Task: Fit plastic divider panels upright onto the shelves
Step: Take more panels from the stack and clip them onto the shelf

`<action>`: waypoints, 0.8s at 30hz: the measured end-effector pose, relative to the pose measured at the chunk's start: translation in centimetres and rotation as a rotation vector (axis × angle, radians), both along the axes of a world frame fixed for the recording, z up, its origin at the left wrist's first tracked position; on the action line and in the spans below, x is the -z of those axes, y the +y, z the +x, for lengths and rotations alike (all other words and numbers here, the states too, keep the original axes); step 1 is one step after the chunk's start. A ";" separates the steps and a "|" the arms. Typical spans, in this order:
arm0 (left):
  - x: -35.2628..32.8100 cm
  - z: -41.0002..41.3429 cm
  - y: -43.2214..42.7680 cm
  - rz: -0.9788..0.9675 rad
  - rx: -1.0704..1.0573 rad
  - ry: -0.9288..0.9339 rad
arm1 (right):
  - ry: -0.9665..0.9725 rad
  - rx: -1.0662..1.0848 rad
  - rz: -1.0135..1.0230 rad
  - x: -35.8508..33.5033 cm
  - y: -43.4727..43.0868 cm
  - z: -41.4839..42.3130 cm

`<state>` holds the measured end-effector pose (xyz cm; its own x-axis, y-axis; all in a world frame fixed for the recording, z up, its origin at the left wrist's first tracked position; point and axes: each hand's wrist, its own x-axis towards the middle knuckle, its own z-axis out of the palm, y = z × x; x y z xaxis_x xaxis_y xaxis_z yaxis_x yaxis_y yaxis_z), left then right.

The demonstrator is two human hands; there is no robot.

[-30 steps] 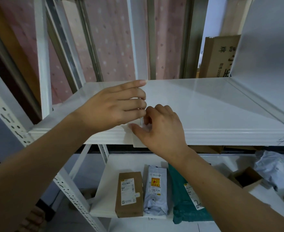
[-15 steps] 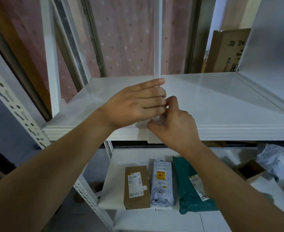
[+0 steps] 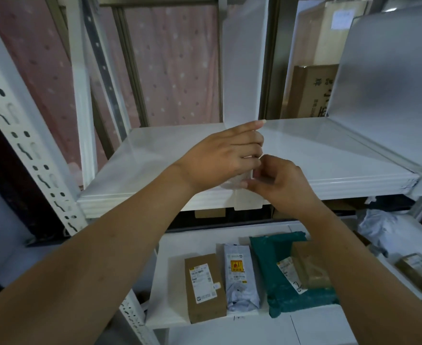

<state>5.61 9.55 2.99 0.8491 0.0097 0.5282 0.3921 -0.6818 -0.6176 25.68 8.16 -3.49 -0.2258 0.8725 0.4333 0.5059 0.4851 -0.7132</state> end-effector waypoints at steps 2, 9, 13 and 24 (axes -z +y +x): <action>-0.1 0.1 -0.1 0.004 -0.007 0.010 | 0.133 -0.087 -0.061 -0.1 -0.2 0.8; -1.8 -0.3 -0.3 0.080 -0.016 0.133 | 0.347 -0.040 -0.085 -0.1 -1.4 -0.1; -3.3 -0.2 0.1 0.135 -0.033 0.211 | 0.328 0.035 -0.086 -0.2 -1.2 -0.9; -3.0 0.3 0.0 0.018 -0.038 0.181 | 0.313 0.006 -0.052 0.5 -0.7 -0.5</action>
<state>5.92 9.59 6.01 0.9294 0.0358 0.3674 0.2991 -0.6564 -0.6926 25.16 7.43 -4.02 -0.0833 0.8960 0.4362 0.2603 0.4421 -0.8584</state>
